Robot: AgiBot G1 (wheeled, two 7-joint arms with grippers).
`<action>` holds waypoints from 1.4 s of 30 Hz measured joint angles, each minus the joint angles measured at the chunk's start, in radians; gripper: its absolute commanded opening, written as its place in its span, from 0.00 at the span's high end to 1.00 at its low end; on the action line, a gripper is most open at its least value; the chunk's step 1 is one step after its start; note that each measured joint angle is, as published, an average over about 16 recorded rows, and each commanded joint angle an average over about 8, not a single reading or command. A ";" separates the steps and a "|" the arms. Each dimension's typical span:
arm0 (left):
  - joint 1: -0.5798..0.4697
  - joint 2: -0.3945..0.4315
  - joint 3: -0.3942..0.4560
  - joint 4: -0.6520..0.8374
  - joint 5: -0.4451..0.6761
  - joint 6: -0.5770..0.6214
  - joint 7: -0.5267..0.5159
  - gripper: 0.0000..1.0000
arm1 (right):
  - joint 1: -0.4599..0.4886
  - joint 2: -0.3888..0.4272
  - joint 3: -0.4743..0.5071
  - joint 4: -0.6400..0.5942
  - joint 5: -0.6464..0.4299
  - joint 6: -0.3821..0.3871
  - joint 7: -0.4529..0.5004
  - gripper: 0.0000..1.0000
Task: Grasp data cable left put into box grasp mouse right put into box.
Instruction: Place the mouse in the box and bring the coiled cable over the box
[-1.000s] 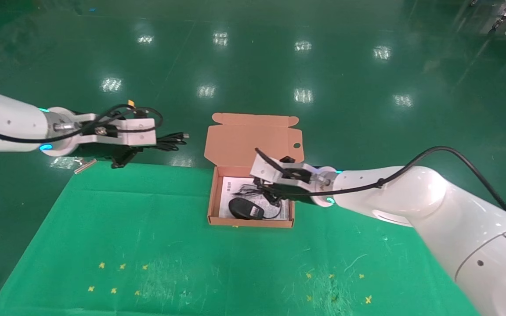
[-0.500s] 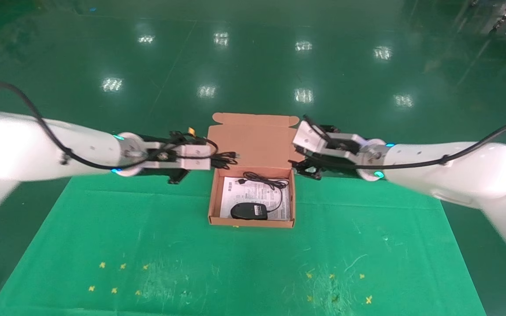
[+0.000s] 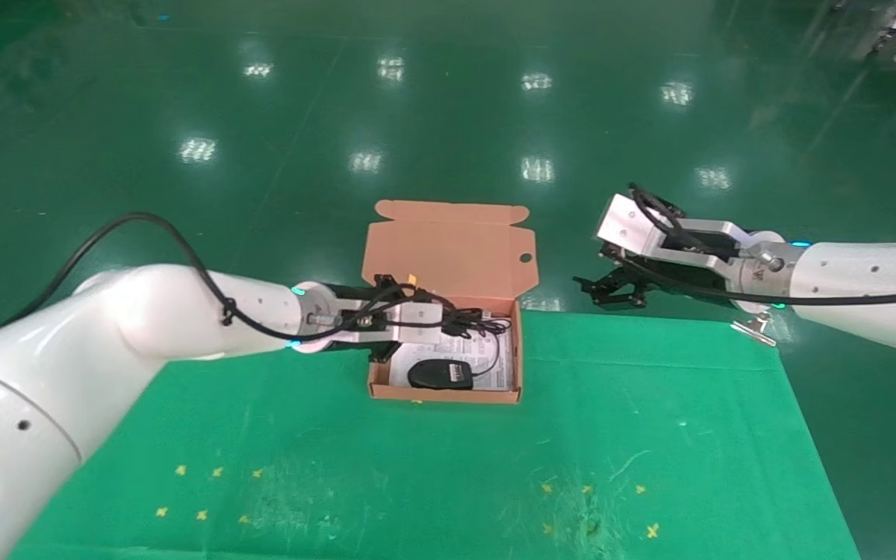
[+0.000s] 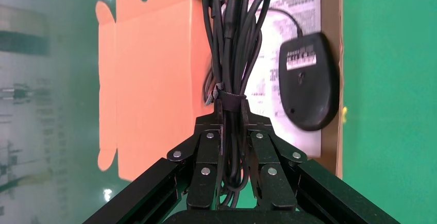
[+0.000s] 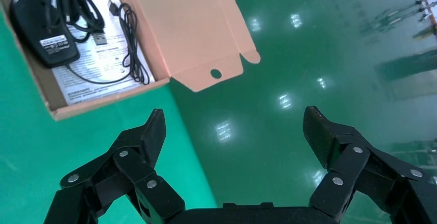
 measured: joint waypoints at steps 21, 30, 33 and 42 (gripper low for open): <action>0.009 0.011 0.100 0.013 -0.162 -0.040 0.059 0.00 | -0.001 0.110 -0.031 0.182 -0.102 0.019 0.180 0.00; 0.008 -0.001 0.096 -0.001 -0.159 -0.039 0.059 0.00 | 0.003 0.108 -0.027 0.177 -0.098 0.022 0.176 0.00; -0.001 -0.009 0.093 -0.008 -0.159 -0.043 0.053 0.00 | 0.013 0.109 -0.021 0.178 -0.099 0.027 0.173 0.00; -0.063 -0.030 0.083 -0.020 -0.152 -0.081 0.037 0.00 | 0.071 0.120 -0.006 0.200 -0.124 0.028 0.145 0.00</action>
